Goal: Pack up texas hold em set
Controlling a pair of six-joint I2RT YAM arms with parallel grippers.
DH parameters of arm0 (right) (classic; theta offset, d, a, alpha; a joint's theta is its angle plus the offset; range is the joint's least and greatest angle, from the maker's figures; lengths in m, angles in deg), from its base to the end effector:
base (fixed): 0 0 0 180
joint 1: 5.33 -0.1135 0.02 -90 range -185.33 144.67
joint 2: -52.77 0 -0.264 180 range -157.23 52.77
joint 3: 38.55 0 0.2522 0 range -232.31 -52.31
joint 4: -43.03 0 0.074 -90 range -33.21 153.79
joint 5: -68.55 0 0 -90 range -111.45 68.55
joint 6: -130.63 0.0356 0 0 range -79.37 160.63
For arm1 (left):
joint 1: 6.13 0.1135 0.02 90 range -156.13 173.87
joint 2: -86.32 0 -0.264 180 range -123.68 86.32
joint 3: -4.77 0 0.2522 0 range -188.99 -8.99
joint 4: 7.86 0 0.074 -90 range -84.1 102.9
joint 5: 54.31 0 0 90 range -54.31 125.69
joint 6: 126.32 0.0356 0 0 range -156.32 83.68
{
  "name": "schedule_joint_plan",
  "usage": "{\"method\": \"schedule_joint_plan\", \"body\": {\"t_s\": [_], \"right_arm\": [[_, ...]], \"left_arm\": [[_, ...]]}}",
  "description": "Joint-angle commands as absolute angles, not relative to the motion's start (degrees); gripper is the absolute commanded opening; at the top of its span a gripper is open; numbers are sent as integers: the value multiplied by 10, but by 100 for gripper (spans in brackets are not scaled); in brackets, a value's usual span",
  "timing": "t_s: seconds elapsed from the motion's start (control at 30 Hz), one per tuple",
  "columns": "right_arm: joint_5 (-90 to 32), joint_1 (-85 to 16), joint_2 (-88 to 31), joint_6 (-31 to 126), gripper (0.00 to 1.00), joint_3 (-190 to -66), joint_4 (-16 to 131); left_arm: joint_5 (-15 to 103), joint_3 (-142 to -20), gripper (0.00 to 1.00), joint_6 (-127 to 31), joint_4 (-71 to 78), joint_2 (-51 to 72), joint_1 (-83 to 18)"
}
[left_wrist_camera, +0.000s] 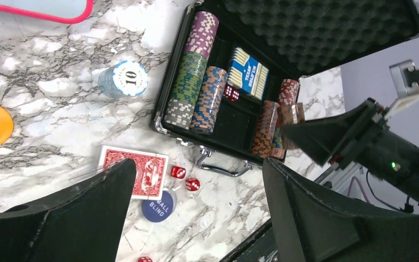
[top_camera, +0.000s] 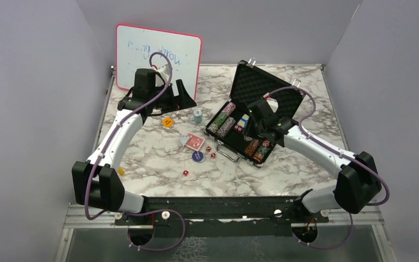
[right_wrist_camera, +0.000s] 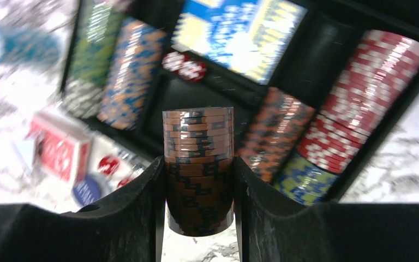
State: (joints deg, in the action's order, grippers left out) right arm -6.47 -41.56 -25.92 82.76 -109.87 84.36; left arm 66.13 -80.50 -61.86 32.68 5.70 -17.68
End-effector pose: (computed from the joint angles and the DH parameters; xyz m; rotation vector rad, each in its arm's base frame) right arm 0.2393 0.1639 0.2586 0.2428 2.3961 0.3276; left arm 0.3032 -0.0804 0.3330 0.0361 2.2560 -0.9395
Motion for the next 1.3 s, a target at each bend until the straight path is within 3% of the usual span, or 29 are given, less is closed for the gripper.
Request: {"method": "schedule_joint_plan", "body": {"t_s": [0.0,0.53,1.27], "right_arm": [[61,-384,-272,974,16,-1129,920],[170,-325,-294,1004,17,-1119,910],[164,-317,-400,988,17,-1157,864]], "left_arm": [[642,-809,87,-586,348,70,-197],[526,-855,83,-544,415,47,-264],[556,-899,82,-553,421,-4,-271]]}}
